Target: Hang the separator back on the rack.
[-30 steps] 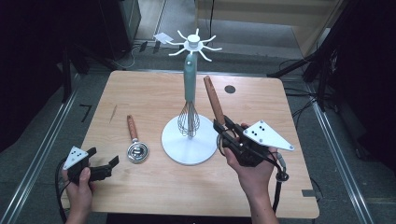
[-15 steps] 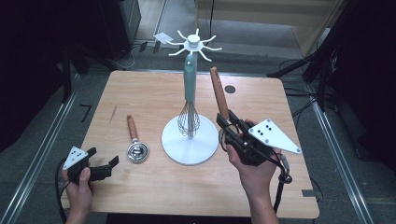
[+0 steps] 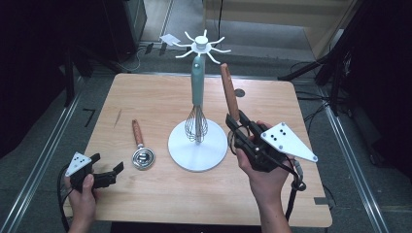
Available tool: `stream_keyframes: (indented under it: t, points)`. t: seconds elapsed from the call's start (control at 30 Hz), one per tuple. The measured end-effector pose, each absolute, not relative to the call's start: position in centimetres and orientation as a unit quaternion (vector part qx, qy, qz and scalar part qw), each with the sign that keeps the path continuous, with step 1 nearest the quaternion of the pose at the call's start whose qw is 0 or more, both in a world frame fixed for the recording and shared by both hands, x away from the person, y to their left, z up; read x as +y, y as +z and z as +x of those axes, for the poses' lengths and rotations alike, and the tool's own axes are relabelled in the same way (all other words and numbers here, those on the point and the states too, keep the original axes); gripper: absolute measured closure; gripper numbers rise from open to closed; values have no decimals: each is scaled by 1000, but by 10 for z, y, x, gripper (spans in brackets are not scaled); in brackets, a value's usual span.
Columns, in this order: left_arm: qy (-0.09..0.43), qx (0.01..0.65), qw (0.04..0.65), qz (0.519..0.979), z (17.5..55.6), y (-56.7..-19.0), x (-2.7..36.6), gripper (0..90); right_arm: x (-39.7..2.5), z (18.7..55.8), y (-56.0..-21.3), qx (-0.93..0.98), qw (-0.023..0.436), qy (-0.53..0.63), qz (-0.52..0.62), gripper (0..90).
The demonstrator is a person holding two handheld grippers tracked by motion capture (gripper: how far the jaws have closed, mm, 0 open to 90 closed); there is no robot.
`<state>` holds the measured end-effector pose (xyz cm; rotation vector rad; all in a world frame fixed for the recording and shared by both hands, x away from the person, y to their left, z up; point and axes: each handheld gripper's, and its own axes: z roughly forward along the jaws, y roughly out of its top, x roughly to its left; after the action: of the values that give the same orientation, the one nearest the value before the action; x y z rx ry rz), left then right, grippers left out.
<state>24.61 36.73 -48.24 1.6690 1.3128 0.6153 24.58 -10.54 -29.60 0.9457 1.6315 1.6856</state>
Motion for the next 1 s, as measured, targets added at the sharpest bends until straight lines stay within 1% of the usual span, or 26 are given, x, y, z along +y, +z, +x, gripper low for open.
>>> stream_keyframes:
  t: [0.8,1.0]
  points:
    - [249,531,450,674,246,-482,368,0,-100,246,-283,610,315,640,346,721]
    - [249,531,451,673,246,-483,368,0,-96,248,-282,612,309,640,348,721]
